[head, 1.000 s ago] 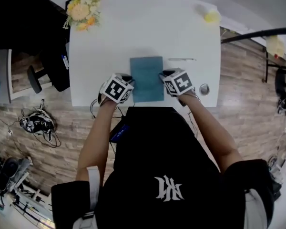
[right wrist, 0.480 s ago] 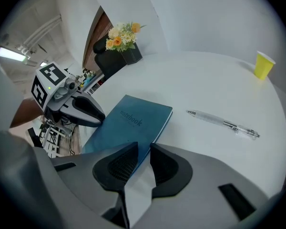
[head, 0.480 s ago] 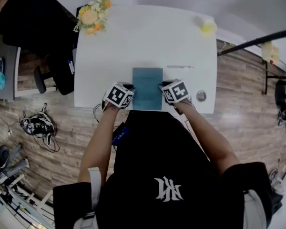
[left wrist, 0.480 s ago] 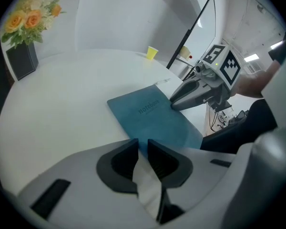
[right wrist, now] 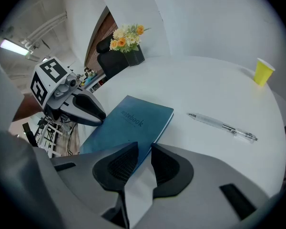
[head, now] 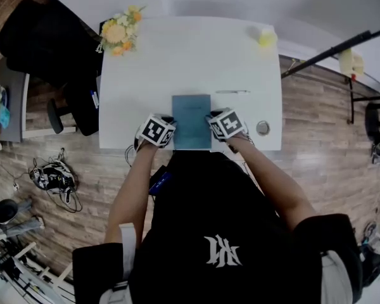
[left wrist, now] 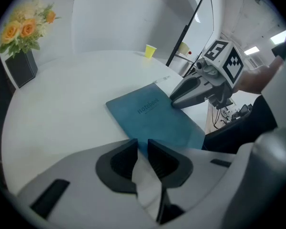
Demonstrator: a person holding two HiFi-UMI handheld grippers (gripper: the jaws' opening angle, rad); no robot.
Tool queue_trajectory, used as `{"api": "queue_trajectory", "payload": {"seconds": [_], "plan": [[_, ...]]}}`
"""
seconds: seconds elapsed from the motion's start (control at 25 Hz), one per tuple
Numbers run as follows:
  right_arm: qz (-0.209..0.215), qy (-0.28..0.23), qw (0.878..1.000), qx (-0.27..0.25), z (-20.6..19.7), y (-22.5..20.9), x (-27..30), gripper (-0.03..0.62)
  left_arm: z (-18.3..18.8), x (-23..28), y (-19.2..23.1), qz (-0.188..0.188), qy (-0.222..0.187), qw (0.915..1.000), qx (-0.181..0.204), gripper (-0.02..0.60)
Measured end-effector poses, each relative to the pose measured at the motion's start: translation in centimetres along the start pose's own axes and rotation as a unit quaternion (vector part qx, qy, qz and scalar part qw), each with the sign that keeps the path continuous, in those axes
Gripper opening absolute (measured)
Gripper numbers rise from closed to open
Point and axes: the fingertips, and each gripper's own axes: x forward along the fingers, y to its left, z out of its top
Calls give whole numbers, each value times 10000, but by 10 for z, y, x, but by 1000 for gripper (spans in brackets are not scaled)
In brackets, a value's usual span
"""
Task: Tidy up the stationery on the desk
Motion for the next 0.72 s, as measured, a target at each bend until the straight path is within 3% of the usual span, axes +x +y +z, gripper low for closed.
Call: {"api": "queue_trajectory", "payload": {"seconds": [0.2,0.36,0.52,0.72], "plan": [[-27,-116,9999,-38,-2,-11,-11,92,3,-6,4,156,-136,9998,-66,106],[-144,-619,9971,-408,12,-42,-40,92,18,-21,5,267,-495,9983,-164,107],[-474,-970,9851,-1339,34,-78,-66,92,39,-22,-9,140,-624,9980,-5,107],[-606,-691,9558,-2792,38,-107,-76,92,75,-15,-41,-29,-692,9969,372,107]]}}
